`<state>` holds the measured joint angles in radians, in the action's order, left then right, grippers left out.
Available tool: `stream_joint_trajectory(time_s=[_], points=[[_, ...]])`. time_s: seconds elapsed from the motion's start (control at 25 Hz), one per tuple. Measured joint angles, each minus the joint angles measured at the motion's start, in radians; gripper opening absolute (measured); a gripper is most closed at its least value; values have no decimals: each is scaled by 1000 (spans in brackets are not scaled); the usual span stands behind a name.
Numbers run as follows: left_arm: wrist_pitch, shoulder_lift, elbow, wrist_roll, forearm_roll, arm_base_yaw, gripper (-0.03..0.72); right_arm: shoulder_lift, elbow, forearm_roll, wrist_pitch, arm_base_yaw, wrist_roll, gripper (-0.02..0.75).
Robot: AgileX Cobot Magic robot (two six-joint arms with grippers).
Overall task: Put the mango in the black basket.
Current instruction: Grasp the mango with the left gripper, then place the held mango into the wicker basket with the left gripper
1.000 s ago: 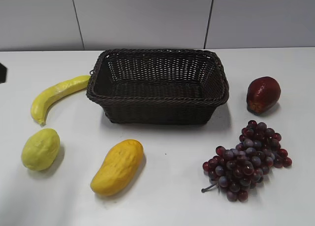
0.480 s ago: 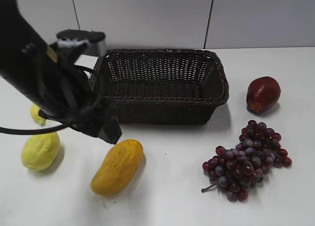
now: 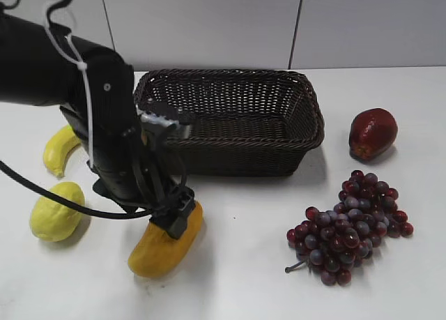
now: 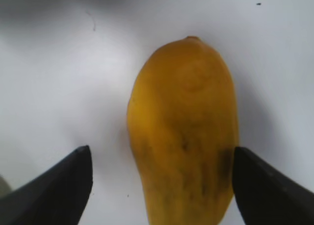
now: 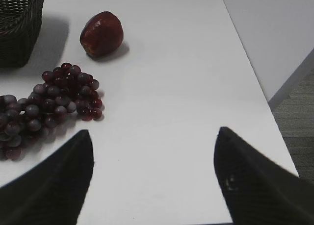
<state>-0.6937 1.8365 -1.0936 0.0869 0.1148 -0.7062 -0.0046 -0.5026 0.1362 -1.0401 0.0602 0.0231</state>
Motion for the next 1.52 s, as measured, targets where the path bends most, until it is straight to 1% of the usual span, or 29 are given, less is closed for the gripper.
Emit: stream_joint_trajectory(time_s=[0.2, 0.36, 0.48, 0.56, 0.64, 0.76, 0.92, 1.0, 1.12, 1.2, 1.28, 1.4, 1.52], points=[[73, 47, -2, -1, 10, -1, 675, 0, 0, 0, 0, 0, 0, 587], [87, 85, -2, -1, 17, -1, 669, 0, 0, 0, 0, 0, 0, 587], [85, 96, -2, -1, 26, -1, 642, 0, 0, 0, 0, 0, 0, 587], [76, 96, -2, -1, 37, -1, 603, 0, 0, 0, 0, 0, 0, 587], [53, 96, -4, -1, 48, -1, 599, 0, 0, 0, 0, 0, 0, 587], [-39, 96, -34, -1, 56, -1, 599, 0, 0, 0, 0, 0, 0, 587], [-240, 96, -168, -1, 65, -1, 599, 0, 0, 0, 0, 0, 0, 587], [-341, 96, -276, -1, 65, -1, 599, 0, 0, 0, 0, 0, 0, 587], [-412, 96, -457, -1, 58, -1, 599, 0, 0, 0, 0, 0, 0, 587], [-397, 96, -573, -1, 31, -1, 599, 0, 0, 0, 0, 0, 0, 587], [-310, 96, -668, -1, -20, -1, 599, 0, 0, 0, 0, 0, 0, 587], [-121, 94, -715, -1, -96, 6, 599, 0, 0, 0, 0, 0, 0, 587], [-26, 112, -721, -1, -121, 27, 599, 0, 0, 1, 0, 0, 0, 587]])
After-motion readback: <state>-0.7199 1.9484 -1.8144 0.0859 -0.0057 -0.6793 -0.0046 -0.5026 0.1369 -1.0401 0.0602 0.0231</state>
